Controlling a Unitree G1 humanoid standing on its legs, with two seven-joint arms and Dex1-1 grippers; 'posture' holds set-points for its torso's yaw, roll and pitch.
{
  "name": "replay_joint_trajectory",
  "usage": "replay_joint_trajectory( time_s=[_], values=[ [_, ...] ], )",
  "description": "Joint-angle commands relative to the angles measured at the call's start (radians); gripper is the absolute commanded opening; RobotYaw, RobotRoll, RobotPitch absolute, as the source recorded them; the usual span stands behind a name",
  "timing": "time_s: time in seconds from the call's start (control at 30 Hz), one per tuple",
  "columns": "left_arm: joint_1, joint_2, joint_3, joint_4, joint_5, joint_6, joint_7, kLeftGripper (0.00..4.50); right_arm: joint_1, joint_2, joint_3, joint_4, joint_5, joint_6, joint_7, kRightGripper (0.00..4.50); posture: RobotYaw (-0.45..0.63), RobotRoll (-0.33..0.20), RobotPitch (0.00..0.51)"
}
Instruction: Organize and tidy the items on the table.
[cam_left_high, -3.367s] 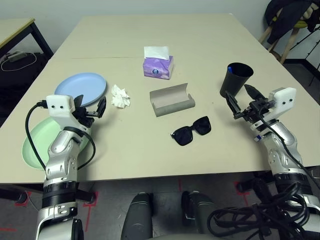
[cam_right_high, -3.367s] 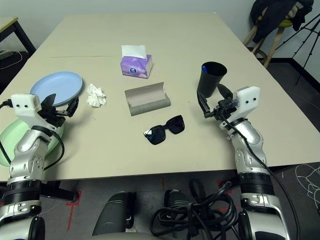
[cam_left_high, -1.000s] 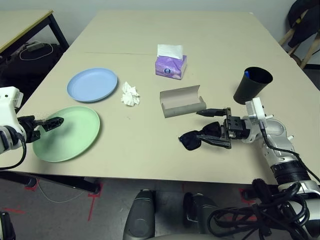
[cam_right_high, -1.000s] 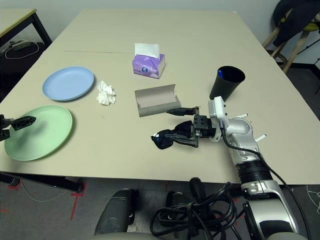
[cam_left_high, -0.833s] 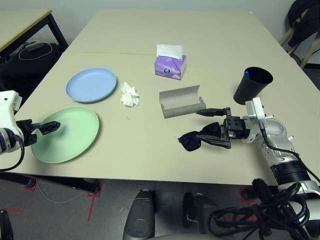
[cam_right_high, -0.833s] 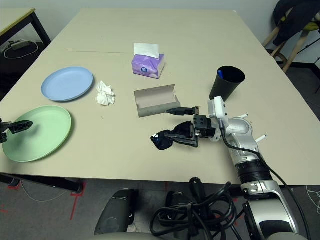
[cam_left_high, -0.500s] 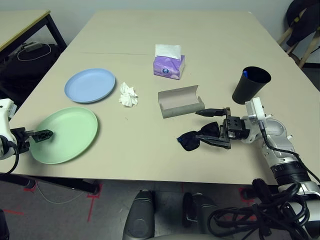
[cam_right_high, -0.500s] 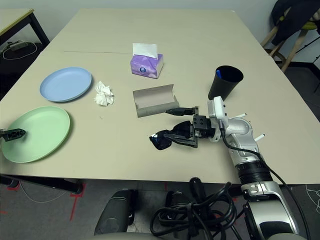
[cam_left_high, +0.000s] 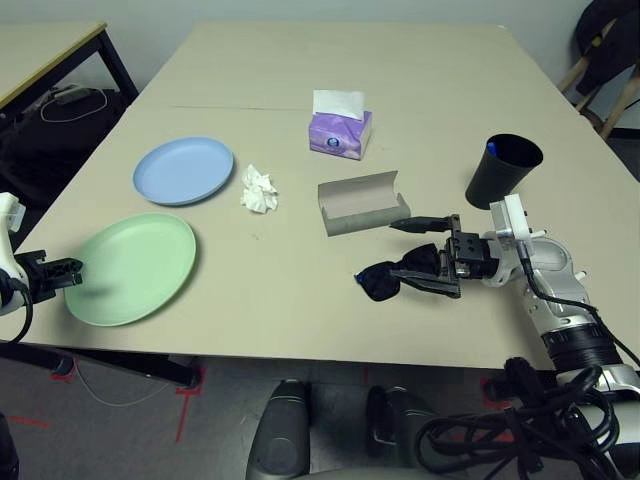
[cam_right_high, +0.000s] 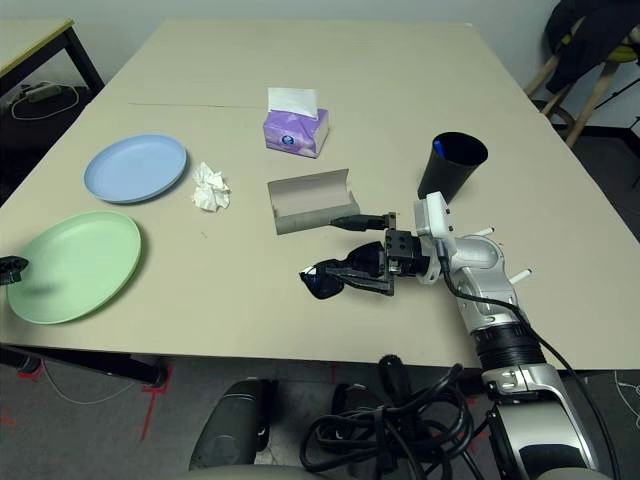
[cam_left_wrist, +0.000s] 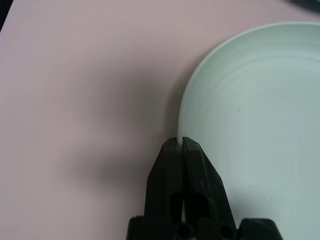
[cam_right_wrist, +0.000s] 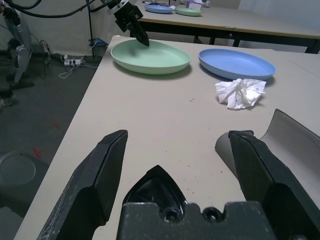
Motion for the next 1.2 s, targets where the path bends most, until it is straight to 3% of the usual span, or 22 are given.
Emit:
replay_joint_trajectory(
  time_s=[0.03, 0.33, 0.6, 0.83, 1.2],
  values=[
    [-0.023, -0.001, -0.016, 0.036, 0.011, 0.047, 0.007, 0.02, -0.003, 0.0, 0.014, -0.002, -0.009, -0.004, 0.0, 4.5, 0.2, 0.0, 0.098],
    [-0.058, -0.052, 0.061, -0.036, -0.03, 0.207, 0.066, 0.02, -0.008, 0.001, 0.011, -0.001, -0.013, -0.004, -0.003, 4.5, 0.2, 0.0, 0.098],
    [-0.167, -0.202, 0.231, -0.292, -0.078, 0.386, 0.247, 0.02, -0.012, 0.001, 0.01, 0.0, -0.015, -0.003, -0.005, 4.5, 0.21, 0.0, 0.096],
    [-0.287, -0.243, 0.279, -0.236, -0.059, 0.354, 0.36, 0.02, -0.018, 0.007, 0.012, 0.003, -0.018, -0.004, -0.007, 4.5, 0.21, 0.0, 0.09],
    [-0.395, -0.243, 0.203, -0.14, -0.07, 0.302, 0.346, 0.02, -0.013, 0.005, 0.01, -0.006, -0.02, -0.004, -0.017, 4.5, 0.19, 0.0, 0.084]
  ],
)
